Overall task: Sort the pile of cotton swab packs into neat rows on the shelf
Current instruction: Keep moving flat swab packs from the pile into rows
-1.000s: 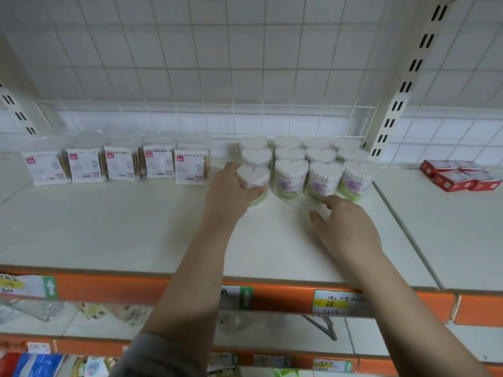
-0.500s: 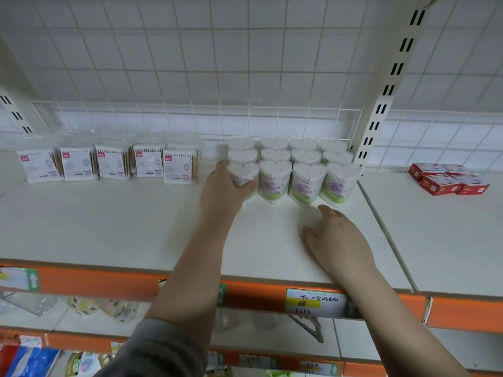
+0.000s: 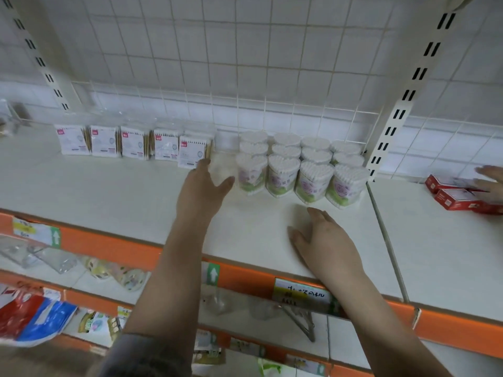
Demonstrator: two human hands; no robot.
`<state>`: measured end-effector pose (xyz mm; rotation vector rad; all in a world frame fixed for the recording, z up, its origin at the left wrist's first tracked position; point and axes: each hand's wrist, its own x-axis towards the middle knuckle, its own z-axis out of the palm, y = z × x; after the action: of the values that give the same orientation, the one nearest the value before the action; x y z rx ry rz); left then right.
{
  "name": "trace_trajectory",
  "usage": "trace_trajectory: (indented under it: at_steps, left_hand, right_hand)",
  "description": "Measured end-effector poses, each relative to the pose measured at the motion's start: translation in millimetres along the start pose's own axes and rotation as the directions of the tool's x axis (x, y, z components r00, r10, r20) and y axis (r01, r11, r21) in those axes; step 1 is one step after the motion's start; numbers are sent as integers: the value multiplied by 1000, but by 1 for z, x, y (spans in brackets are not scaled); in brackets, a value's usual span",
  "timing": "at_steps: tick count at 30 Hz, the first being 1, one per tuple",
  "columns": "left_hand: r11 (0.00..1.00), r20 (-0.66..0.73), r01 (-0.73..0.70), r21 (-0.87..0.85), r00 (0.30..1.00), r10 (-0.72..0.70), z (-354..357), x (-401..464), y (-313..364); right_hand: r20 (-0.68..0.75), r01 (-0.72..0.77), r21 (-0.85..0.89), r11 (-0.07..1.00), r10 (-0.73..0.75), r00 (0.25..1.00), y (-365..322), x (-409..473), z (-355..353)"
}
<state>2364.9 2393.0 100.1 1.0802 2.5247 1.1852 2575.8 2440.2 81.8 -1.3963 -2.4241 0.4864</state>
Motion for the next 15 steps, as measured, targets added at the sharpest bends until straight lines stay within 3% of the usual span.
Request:
trace_trajectory:
  at_steps: [6,15]
  left_hand:
    - [997,-82,20,69,997,-14,-50,-6,-41]
    - [992,-165,72,105,985,-54,-163,-4,-155]
  right_hand:
    - [36,89,36,995,-90,995,-43,-3,17]
    - [48,131,82,988,-135,990,-174,-23,74]
